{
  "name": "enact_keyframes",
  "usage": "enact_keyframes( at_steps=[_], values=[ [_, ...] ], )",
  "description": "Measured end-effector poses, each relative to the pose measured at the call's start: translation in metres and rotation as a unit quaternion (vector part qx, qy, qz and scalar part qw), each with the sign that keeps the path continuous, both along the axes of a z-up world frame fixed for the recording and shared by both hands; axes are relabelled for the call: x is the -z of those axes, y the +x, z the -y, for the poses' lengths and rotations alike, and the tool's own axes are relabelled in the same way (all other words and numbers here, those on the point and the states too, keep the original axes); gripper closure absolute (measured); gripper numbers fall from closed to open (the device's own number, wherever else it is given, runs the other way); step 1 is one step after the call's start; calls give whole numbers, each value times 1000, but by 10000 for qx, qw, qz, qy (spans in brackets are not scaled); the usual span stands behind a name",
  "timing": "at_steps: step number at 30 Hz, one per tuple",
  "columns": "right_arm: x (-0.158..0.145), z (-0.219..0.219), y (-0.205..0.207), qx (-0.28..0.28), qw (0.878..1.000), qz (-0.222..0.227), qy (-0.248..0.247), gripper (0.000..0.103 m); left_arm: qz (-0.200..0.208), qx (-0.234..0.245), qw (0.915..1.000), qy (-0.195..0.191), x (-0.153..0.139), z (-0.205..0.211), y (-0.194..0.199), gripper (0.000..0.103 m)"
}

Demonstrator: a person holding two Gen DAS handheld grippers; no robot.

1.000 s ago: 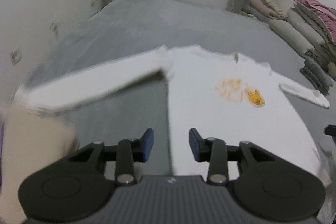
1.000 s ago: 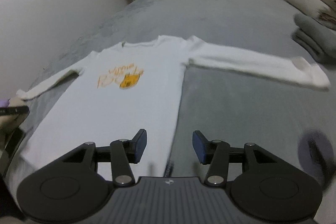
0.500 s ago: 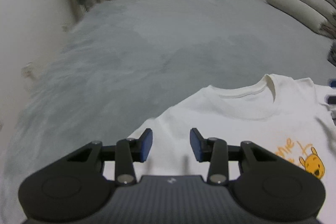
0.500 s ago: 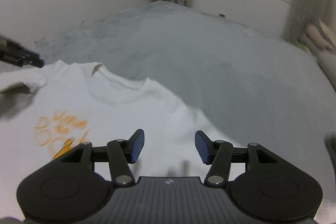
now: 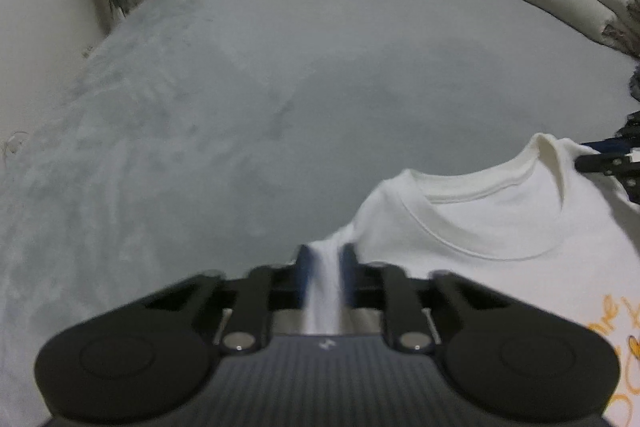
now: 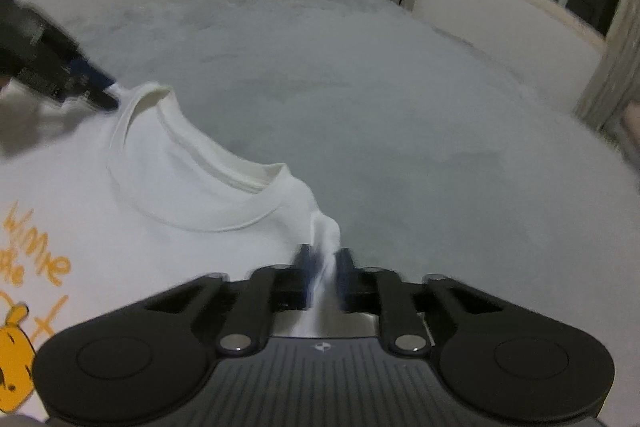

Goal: Fold clothes

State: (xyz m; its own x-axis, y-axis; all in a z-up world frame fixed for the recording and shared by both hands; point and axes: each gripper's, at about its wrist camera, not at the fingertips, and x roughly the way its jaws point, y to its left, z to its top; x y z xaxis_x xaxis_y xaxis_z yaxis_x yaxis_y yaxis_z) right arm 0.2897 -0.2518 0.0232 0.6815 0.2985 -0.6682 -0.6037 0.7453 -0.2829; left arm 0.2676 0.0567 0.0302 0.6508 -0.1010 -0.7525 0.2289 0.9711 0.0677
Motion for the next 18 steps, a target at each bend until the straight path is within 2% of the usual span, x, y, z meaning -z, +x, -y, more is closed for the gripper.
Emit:
enact_keyframes(
  at_steps=[3,7,9,12,14,15,17,18],
  values=[
    [-9,-5,-2,177,9993,330,-89,96,226,-149,9996,114,-5,5,-4,100],
    [-23,-10,-5,587,9953,751,-188,96,494,-239,9980,306,-10,15,-4,100],
    [-13,-17,-1,771,9939,668,-424,96,503,-273,9973,453,-4,23,-1,100],
    [14,-31,5,957,9909,504,-807,96,607,-350,9931,937,14,38,-3,97],
    [26,-41,-2,977,9863,844,-1030,91,720,-423,9910,1046,12,39,-8,91],
    [25,-44,-7,984,9845,969,-1085,90,750,-513,9913,957,5,33,-11,88],
    [16,-42,-16,1052,9833,1156,-928,73,811,-693,9913,778,-11,20,-17,86],
    [8,-39,-21,1131,9832,1219,-754,68,841,-782,9910,688,-18,13,-21,85]
  ],
)
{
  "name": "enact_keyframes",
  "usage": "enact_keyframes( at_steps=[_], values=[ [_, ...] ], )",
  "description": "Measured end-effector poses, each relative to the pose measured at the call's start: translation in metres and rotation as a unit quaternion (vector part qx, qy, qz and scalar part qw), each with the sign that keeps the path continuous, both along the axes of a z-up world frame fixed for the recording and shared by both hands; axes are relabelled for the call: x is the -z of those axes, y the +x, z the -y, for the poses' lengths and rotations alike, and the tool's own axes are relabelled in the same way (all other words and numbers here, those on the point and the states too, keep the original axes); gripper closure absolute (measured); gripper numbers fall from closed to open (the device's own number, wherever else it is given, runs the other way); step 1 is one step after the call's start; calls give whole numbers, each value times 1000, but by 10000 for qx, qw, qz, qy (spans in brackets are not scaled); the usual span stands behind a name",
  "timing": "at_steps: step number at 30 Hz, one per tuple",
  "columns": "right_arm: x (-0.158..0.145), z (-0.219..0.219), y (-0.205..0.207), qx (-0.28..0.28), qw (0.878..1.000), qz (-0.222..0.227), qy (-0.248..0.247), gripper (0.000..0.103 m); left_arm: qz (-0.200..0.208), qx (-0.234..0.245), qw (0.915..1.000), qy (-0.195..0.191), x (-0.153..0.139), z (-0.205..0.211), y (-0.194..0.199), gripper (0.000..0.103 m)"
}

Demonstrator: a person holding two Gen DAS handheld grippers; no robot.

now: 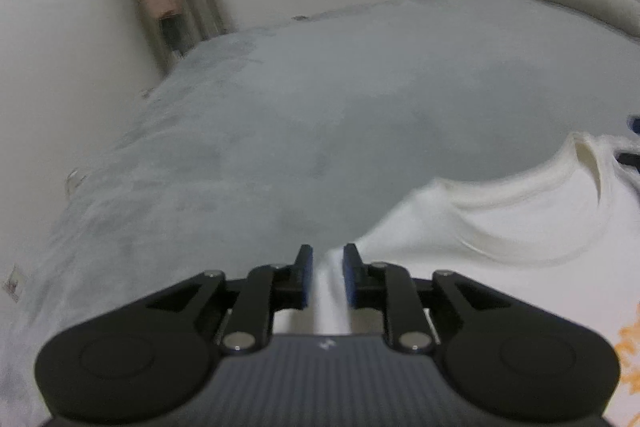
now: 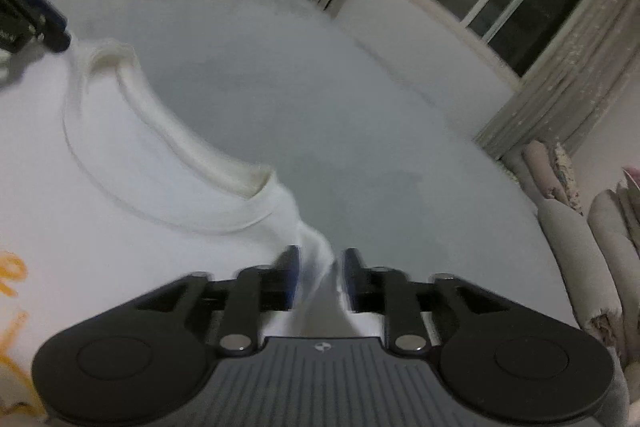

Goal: Fold clothes

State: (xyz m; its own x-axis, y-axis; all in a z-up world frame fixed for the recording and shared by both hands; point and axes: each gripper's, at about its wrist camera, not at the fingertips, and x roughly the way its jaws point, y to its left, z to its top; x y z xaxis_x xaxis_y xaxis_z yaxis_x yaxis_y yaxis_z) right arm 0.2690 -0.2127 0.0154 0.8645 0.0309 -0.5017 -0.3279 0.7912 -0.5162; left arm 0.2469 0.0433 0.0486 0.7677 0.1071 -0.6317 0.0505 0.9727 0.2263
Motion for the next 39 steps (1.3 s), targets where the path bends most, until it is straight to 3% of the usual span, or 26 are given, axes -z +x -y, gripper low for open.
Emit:
enact_keyframes(
  at_steps=[2,4,5,8,11,14,16,19,27,29,33,35,36,39],
  values=[
    [-17,10,-11,176,9988,87,448,57,93,-197,9997,-149,-18,-17,-13,83],
    [-28,20,-23,251,9969,20,743,55,102,-522,9984,-194,-34,-41,-33,56],
    [-31,21,-32,212,9967,-71,779,55,27,-703,9973,-219,-40,-56,-43,53],
    [-38,20,-61,-58,9970,-340,700,55,-264,-1260,9907,-445,-55,-109,-76,54],
    [-47,27,-93,-301,9958,-589,633,54,-482,-1867,9772,-891,-69,-168,-117,53],
    [-64,35,-121,-374,9909,-748,1057,50,-578,-2435,9608,-1194,-82,-213,-158,52],
    [-75,40,-140,-394,9878,-781,1288,49,-561,-2643,9550,-1222,-90,-232,-184,48],
    [-90,41,-164,-417,9836,-821,1550,44,-577,-2733,9539,-1101,-95,-245,-210,34],
    [-107,41,-228,-516,9600,-1131,2509,41,-1001,-2896,9482,-842,-71,-263,-228,33],
    [-108,44,-241,-575,9547,-1138,2688,35,-1146,-2923,9449,-928,-59,-272,-223,36],
    [-98,41,-247,-661,9522,-1182,2739,35,-1385,-2890,9360,-1454,-43,-278,-229,42],
    [-92,38,-246,-669,9524,-1216,2713,35,-1479,-2905,9338,-1476,-32,-279,-229,63],
    [-89,37,-246,-677,9520,-1238,2716,35,-1466,-2966,9314,-1519,-29,-280,-228,86],
    [-81,38,-249,-678,9532,-1271,2657,35,-1216,-3026,9291,-1742,-30,-281,-231,95]
  ],
)
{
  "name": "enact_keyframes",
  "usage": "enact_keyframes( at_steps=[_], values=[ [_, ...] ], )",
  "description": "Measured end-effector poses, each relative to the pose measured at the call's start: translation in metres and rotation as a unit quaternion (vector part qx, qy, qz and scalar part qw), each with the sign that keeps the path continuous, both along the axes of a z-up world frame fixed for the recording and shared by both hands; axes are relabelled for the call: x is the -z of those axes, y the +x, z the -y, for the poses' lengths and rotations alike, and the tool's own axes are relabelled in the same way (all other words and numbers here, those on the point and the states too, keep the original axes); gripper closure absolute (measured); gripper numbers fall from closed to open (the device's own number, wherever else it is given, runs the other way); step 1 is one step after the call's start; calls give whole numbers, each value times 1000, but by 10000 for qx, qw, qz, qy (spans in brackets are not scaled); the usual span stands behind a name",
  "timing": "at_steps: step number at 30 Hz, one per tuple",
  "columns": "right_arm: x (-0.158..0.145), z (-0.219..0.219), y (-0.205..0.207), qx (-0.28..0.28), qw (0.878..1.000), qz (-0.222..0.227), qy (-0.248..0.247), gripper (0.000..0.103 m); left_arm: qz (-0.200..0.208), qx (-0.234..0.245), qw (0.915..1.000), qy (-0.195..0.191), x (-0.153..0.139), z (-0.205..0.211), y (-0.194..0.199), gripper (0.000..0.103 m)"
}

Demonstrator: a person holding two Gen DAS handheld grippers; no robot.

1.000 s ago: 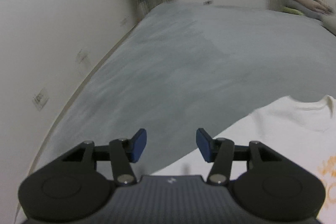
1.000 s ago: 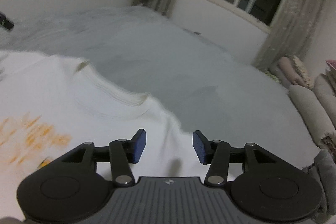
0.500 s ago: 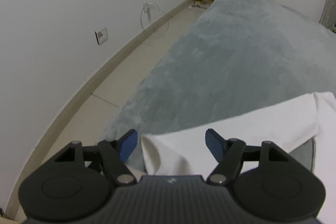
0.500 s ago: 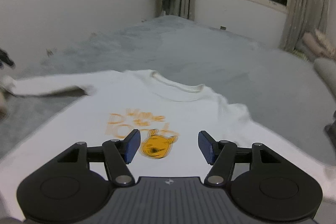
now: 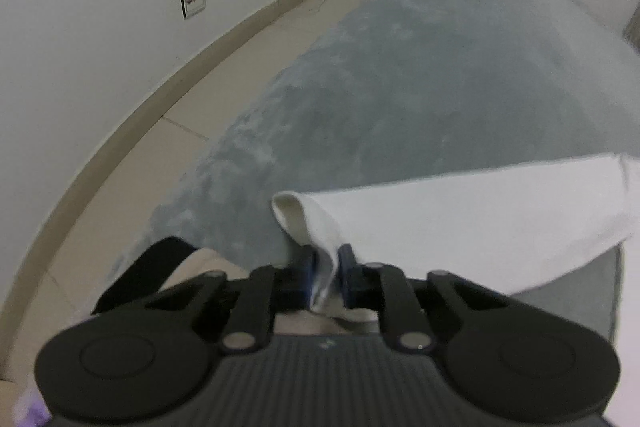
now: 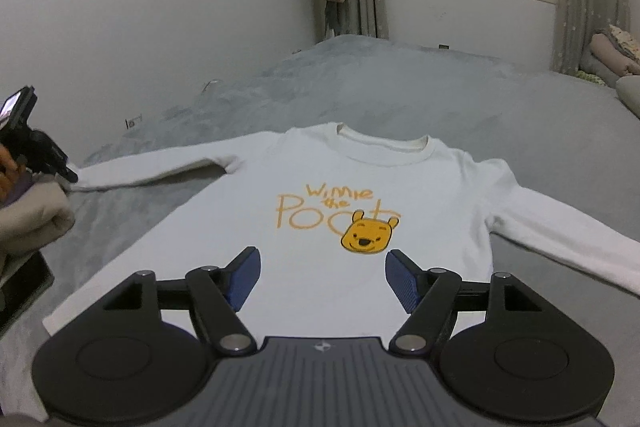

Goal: Fold clothes

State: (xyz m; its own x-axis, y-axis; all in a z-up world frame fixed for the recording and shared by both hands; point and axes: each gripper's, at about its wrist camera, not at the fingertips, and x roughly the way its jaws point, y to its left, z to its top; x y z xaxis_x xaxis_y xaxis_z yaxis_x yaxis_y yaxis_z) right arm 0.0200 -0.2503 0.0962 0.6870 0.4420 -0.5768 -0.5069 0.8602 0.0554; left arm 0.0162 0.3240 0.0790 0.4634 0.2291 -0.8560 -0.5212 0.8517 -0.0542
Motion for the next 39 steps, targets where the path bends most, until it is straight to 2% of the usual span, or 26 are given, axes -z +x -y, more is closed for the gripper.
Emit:
enact_keyframes(
  at_steps=[4,7,11,14,17,20,22,24,27,28,29,30,32,36,39],
  values=[
    [7,5,5,151,9999,-80,12,35,516,-115,9985,108,-23,9,-7,96],
    [6,10,6,240,9995,-120,150,35,1234,-35,9921,215,-60,28,-18,96],
    [6,9,7,228,9992,-170,272,35,2240,420,9729,385,-116,66,-29,96],
    [10,6,9,176,9985,-339,397,34,2744,832,9559,628,-149,99,-24,96],
    [15,3,10,190,9975,-454,506,34,3059,1403,9364,998,-171,145,-10,96],
    [13,6,11,272,9964,-464,652,34,3349,2041,9131,1111,-187,203,1,96],
    [11,12,13,373,9954,-463,757,34,3540,2604,8915,1102,-192,247,5,96],
    [8,22,16,556,9933,-483,894,34,3638,3276,8658,1037,-191,299,0,96],
    [6,42,22,899,9870,-587,1192,34,3490,4308,8281,828,-174,360,-17,95],
    [6,50,24,1021,9840,-621,1322,34,3370,4567,8198,755,-164,372,-21,90],
    [6,58,26,1150,9803,-655,1467,34,3240,4734,8162,684,-154,379,-23,88],
    [6,67,28,1273,9762,-691,1615,34,3117,4827,8165,573,-145,380,-24,87],
    [6,81,32,1502,9685,-758,1833,34,2995,4815,8229,358,-131,369,-20,84],
    [13,103,40,1874,9516,-1000,2220,34,2866,4273,8573,175,-113,319,-4,75],
    [18,106,44,1936,9446,-1178,2376,34,2606,3806,8859,490,-89,278,12,74]
  ],
)
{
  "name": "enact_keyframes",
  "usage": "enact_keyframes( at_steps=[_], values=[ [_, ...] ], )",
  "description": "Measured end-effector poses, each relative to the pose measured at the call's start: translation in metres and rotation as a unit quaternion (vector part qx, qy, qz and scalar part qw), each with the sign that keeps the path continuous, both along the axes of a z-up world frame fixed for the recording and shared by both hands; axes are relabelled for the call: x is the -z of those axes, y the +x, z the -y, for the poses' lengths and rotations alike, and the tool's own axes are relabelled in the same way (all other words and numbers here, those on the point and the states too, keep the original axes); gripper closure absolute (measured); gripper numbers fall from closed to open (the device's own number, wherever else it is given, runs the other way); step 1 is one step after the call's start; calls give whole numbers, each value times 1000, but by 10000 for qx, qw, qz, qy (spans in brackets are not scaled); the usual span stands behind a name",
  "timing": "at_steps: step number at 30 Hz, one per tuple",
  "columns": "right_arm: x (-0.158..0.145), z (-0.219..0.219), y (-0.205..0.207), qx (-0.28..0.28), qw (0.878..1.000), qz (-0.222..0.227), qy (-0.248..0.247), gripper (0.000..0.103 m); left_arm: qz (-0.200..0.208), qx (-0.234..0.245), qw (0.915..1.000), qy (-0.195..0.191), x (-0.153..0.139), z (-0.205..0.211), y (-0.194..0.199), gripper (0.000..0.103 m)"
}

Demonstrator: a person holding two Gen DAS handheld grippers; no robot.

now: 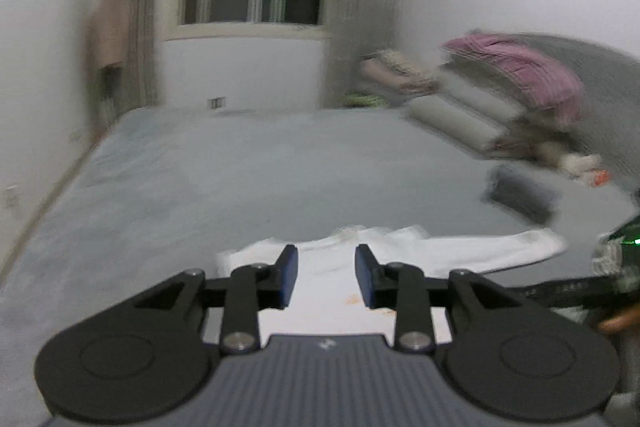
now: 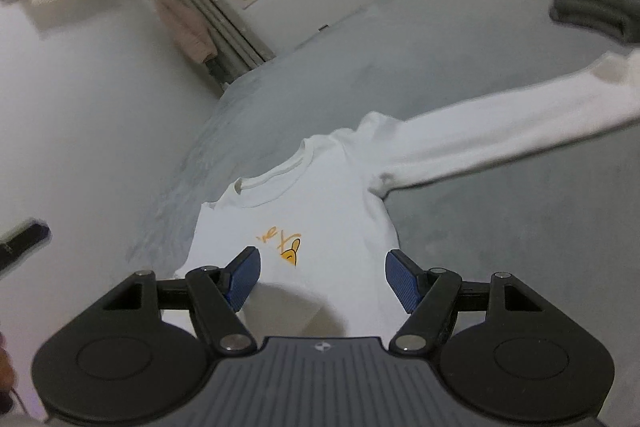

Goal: Fold clothes

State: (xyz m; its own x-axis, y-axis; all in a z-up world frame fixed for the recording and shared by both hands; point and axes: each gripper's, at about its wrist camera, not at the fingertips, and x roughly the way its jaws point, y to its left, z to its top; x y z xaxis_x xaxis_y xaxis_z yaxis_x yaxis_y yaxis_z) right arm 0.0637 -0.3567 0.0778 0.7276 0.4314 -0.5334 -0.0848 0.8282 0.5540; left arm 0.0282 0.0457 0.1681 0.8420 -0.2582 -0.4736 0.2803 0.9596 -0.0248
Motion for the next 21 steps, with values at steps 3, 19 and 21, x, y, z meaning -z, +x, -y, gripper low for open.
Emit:
enact_keyframes(
  at_steps=[3,19,21],
  values=[
    [4,-10,1,-163,9996,-78,-203,34,-310,-384,9959,754,37,-13,19,75],
    [-7,-58,-34,-1930,9421,637,-2668,35,-748,-66,9769,2000,140,4,80,80],
    [-6,-74,-45,-2344,9243,851,-2888,35,-782,21,9758,2040,145,1,76,81]
  ],
)
